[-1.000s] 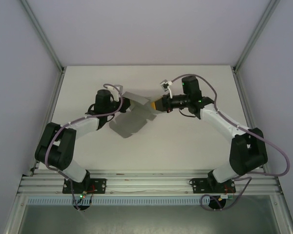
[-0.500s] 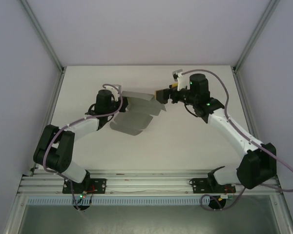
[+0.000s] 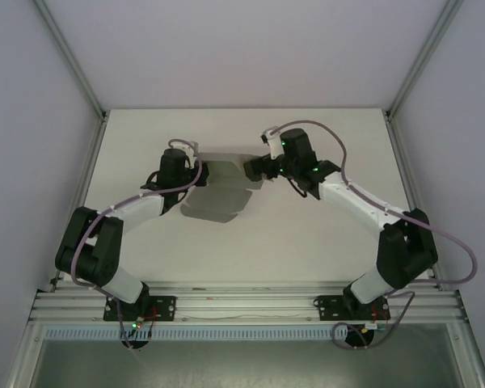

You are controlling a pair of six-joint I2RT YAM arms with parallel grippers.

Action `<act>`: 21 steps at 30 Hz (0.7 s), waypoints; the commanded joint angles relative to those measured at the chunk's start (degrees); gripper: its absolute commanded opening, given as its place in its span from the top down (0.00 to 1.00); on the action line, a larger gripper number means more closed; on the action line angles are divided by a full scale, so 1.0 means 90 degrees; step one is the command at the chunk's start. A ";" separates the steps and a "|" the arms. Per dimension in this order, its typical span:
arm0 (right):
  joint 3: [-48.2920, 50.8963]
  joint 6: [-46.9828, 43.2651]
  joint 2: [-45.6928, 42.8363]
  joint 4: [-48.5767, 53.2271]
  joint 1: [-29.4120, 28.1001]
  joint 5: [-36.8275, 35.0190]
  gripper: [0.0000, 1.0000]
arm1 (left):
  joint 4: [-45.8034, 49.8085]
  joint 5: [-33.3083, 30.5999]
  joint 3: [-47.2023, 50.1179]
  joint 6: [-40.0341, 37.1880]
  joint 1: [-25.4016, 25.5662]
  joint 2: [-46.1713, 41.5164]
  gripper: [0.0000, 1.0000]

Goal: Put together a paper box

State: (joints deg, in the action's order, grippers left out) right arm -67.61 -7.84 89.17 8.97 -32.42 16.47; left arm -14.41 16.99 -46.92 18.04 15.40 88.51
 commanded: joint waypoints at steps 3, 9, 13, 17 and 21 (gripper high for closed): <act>-0.0013 -0.0193 0.0349 -0.0947 -0.0442 -0.1656 0.00 | 0.0263 -0.0625 -0.0330 0.0013 0.0271 -0.0016 1.00; 0.0060 0.0154 0.0459 -0.1614 -0.0734 -0.2680 0.00 | 0.0430 -0.1207 -0.0416 -0.0066 0.0611 0.0029 1.00; 0.0227 0.0224 0.0168 -0.1154 -0.0743 -0.2927 0.00 | 0.0459 -0.1371 -0.0432 0.0066 0.0604 -0.0009 1.00; 0.0707 0.0311 -0.0567 -0.0504 -0.0742 -0.3008 0.00 | 0.0486 -0.1626 -0.0412 0.0096 0.0607 -0.0131 1.00; 0.1291 0.0181 -0.1314 0.0153 -0.0698 -0.2891 0.00 | 0.0580 -0.1638 -0.0441 0.0009 0.0596 -0.0267 1.00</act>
State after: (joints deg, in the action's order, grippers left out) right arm -58.17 -6.66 81.84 5.23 -39.16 -7.57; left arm -10.33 3.97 -49.32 18.33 20.53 88.49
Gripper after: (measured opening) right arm 0.997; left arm 0.086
